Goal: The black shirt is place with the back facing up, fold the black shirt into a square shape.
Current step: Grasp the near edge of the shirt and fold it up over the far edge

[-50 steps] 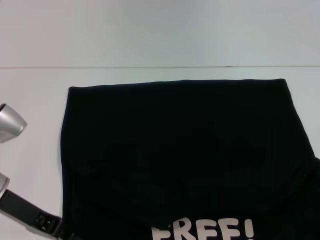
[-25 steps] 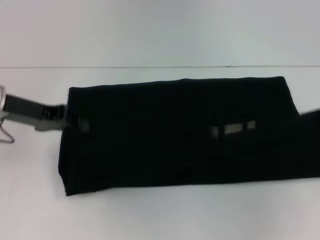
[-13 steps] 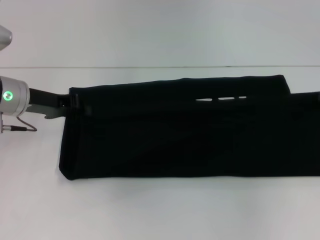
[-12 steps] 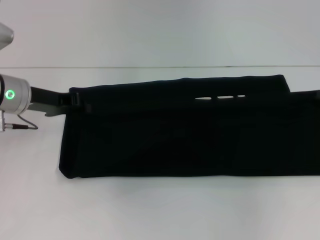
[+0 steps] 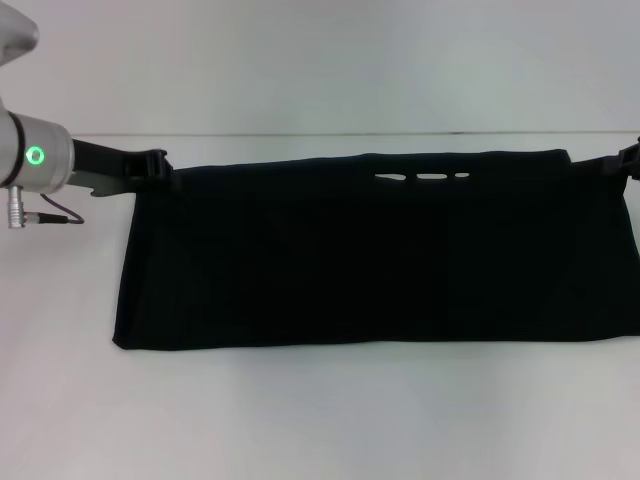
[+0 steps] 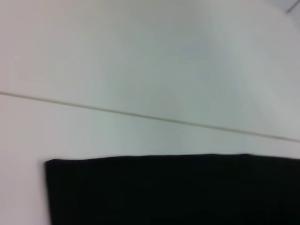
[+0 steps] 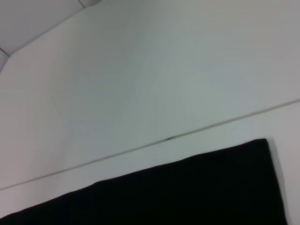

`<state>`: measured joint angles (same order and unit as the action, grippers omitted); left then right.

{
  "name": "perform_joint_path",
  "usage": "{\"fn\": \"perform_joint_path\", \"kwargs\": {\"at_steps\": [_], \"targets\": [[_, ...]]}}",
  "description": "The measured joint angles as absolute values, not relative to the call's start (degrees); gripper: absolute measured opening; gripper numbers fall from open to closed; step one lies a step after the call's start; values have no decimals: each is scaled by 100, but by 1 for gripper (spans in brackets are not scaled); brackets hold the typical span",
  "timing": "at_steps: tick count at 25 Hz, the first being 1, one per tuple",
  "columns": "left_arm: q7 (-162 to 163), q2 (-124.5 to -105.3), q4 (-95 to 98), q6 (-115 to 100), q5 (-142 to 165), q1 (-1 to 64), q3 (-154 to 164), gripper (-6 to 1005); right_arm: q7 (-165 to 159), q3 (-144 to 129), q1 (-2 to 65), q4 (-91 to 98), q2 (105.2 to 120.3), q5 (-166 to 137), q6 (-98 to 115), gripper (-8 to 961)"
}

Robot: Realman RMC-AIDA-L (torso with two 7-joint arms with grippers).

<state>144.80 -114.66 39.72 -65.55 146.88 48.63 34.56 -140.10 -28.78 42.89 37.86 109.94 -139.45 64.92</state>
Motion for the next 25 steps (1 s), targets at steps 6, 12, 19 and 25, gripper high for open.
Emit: {"fn": "perform_joint_path", "kwargs": {"at_steps": [6, 12, 19, 25], "targets": [[14555, -11529, 3966, -6054, 14778, 4819, 3598, 3, -14021, -3030, 4318, 3779, 11159, -13914, 5921, 58], [14581, -11548, 3978, -5772, 14688, 4890, 3540, 2, -14033, -3132, 4494, 3739, 11312, -13921, 5121, 58], [14611, -11575, 3472, -4966, 14673, 5090, 3620, 2, -13990, -3638, 4801, 2952, 11393, -13932, 3778, 58], [14585, -11675, 3366, -4528, 14685, 5095, 3621, 3, -14003, -4104, 4915, 2583, 11505, -13936, 2906, 57]]}}
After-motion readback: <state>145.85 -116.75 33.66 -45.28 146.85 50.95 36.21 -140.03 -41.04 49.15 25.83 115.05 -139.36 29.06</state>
